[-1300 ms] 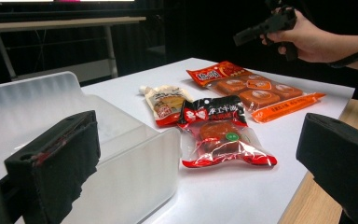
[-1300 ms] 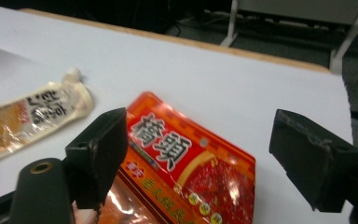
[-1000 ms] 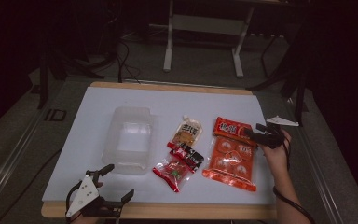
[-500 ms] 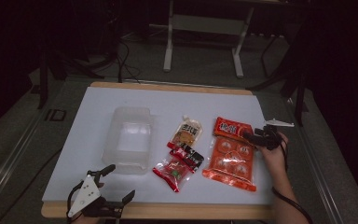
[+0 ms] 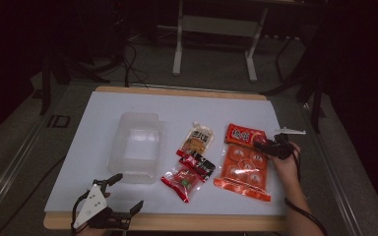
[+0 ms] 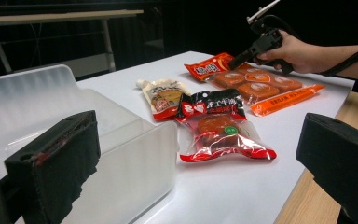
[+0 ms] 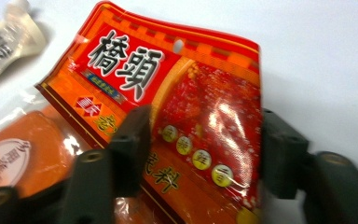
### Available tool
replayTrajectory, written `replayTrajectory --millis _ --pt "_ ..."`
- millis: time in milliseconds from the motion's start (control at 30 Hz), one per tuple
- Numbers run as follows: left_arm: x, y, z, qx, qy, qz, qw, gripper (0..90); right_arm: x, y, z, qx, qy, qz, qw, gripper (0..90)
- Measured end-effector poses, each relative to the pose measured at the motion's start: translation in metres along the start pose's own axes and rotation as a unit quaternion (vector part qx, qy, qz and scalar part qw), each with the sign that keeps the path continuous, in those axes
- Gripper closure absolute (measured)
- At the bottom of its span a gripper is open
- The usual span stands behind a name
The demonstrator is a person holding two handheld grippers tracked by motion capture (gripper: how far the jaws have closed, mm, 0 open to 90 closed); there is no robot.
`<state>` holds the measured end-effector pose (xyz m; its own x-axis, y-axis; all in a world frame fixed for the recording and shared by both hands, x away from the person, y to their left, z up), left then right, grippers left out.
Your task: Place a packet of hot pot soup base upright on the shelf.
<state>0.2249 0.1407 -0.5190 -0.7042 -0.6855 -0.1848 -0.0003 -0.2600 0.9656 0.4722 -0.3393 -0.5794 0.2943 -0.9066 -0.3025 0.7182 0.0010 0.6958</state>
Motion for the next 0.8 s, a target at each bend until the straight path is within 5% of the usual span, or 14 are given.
replayTrajectory --millis 267,367,800 --pt "0.001 0.000 -0.001 0.000 -0.001 -0.002 1.0000 0.0 -0.004 0.000 -0.001 -0.017 -0.016 0.012 0.9997 63.8" --pt "0.001 0.000 -0.001 -0.002 -0.002 -0.003 1.0000 0.0 -0.011 -0.001 0.002 -0.040 -0.007 0.024 0.9989 83.8" --pt "0.000 0.001 -0.001 -0.001 -0.002 -0.003 1.0000 0.0 -0.023 0.007 0.017 -0.018 -0.025 0.050 0.9983 88.2"
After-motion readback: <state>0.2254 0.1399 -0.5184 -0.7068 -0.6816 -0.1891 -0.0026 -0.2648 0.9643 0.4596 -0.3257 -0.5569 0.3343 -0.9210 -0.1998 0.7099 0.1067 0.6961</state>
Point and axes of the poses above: each handheld gripper's, and its own axes: z roughly backward along the jaws, y roughly out of its top, x roughly to its right, the point moved 7 cm from there along -z, roughly forward along the jaws, and after that the axes turned 9 degrees about -z, right-handed, at the moved point
